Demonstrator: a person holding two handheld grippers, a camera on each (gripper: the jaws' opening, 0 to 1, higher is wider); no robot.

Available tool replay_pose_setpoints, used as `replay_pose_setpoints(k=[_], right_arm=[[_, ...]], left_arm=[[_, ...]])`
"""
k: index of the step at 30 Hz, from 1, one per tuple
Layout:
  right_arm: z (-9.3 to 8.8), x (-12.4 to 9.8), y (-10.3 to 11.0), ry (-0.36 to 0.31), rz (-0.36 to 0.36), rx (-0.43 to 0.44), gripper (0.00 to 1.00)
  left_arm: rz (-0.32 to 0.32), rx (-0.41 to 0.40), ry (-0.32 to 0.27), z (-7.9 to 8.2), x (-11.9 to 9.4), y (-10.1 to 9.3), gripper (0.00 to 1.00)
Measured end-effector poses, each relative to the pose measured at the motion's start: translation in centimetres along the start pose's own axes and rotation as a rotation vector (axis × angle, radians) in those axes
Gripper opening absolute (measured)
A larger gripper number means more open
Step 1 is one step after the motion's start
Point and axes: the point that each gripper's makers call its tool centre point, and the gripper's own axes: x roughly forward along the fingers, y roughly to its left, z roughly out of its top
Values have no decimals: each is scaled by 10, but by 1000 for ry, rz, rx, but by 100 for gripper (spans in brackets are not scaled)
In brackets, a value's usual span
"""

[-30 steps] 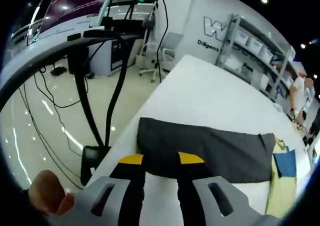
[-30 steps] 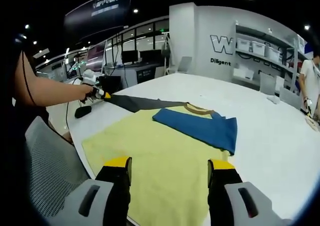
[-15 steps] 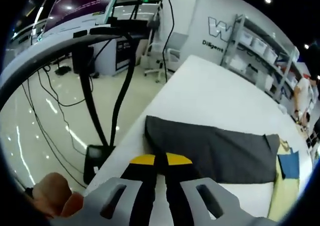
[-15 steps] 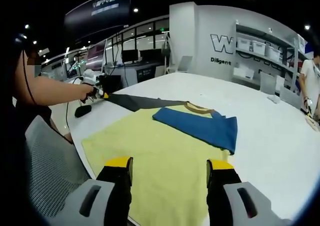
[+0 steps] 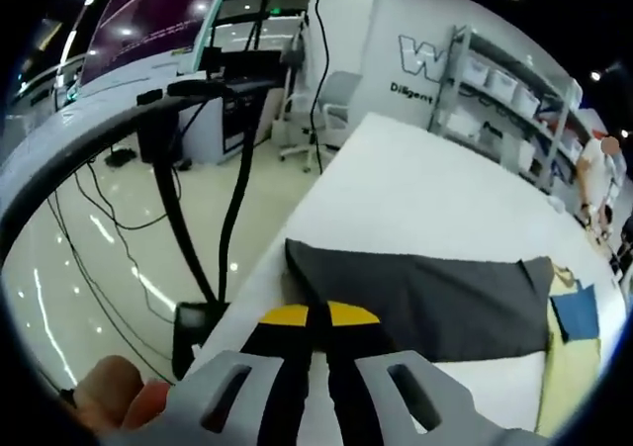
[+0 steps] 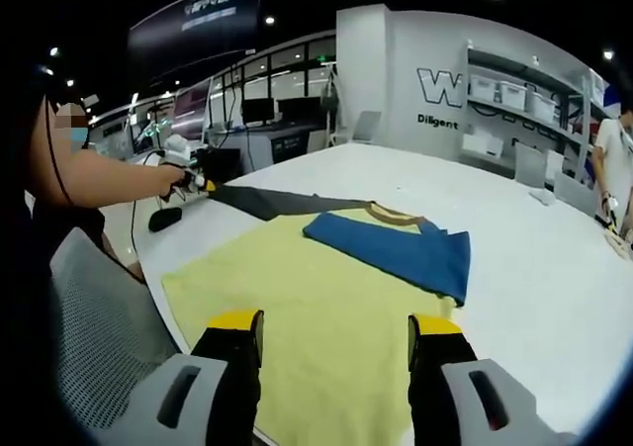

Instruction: Fold the garment on the visible template until the final outline fits inside the template.

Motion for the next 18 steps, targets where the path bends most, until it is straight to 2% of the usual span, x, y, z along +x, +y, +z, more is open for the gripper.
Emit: replay_pose_setpoints(k=[10,18], right_arm=[[3,-2,-1,-14,-4,2,59],[3,-2,-1,-17,-5,5,59]], left_arm=[[-35,35,-35,11,-30,-29,0],[-63,48,-64,35,-16,-28,0]])
